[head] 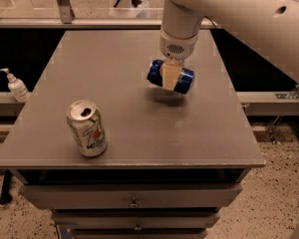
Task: Knock pepsi can over
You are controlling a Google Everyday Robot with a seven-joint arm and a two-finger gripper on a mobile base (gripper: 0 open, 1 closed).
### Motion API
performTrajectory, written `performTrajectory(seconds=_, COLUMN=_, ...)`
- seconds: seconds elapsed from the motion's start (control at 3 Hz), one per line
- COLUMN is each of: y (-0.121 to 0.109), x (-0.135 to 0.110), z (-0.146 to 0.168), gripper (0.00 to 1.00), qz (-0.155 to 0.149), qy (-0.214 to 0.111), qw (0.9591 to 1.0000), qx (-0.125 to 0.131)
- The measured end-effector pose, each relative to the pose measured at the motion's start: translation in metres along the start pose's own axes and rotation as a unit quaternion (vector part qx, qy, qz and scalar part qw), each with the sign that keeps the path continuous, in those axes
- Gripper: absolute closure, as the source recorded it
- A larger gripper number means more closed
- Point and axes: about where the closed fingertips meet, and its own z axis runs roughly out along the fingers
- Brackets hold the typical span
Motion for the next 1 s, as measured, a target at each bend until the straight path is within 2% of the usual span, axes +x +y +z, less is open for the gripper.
performTrajectory(seconds=0.33, y=0.007, x=0.01, z=0.009, gripper=0.82, qz=-0.01, qy=0.018, qw=0.9997, qx=-0.014)
performTrajectory(seconds=1.0, y=0.021, x=0.018, z=0.015, gripper=0.35, qz=-0.022, qy=-0.002, qw=0.9989, qx=-0.04)
